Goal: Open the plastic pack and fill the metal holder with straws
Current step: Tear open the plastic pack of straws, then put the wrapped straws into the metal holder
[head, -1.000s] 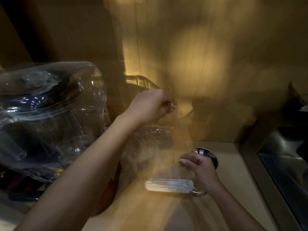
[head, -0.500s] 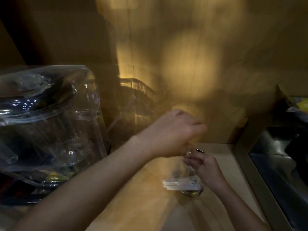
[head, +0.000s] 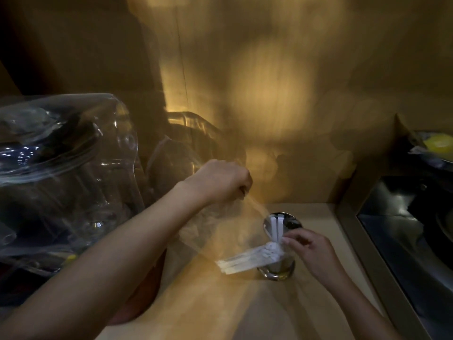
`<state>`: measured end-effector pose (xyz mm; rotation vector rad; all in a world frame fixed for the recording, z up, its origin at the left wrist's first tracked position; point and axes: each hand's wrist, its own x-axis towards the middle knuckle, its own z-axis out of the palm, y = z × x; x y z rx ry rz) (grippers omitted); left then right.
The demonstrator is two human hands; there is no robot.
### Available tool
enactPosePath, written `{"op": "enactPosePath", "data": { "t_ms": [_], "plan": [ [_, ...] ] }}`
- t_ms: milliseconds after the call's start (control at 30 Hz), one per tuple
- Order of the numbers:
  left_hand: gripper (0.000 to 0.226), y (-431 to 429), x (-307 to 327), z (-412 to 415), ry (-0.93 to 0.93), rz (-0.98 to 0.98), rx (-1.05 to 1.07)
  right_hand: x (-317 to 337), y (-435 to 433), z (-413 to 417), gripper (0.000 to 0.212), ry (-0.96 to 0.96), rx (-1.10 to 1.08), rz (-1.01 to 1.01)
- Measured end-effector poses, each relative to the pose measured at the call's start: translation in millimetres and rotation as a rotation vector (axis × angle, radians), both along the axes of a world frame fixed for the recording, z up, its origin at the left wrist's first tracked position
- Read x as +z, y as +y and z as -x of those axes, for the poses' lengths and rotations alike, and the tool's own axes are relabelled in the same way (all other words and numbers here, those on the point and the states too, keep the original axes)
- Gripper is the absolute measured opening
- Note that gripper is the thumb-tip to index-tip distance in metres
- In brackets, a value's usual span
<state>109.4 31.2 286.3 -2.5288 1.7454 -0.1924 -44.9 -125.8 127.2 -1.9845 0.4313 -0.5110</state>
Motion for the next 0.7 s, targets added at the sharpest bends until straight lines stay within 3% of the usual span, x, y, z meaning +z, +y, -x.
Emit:
{"op": "enactPosePath", "data": {
  "t_ms": [133, 233, 433, 600, 700],
  "plan": [
    [0.01, 4.2, 5.7, -2.9, 0.049, 0.057, -0.016, 1.2, -1.4, 3.5, 0.018, -0.022, -0.056, 0.025],
    [0.009, 7.0, 3.5, -6.6, 0.088, 0.056, 0.002, 1.1, -1.6, 4.7, 0.003, 0.033, -0.092, 0.192],
    [0.008, 18.0, -15.7, -22.9, 0.283, 0.015, 0.083, 6.9, -6.7, 13.1, 0.009, 0.099, -0.094, 0.173],
    [0.012, 31.6, -50.4, -38.3, 0.336, -0.024, 0.183, 19.2, -18.5, 16.7, 0.02, 0.077, -0.103, 0.145],
    [0.012, 34.4, -77.4, -38.8, 0.348, -0.099, 0.214, 15.1, -20.4, 20.5, 0.027, 0.179, -0.058, 0.149]
  ]
}}
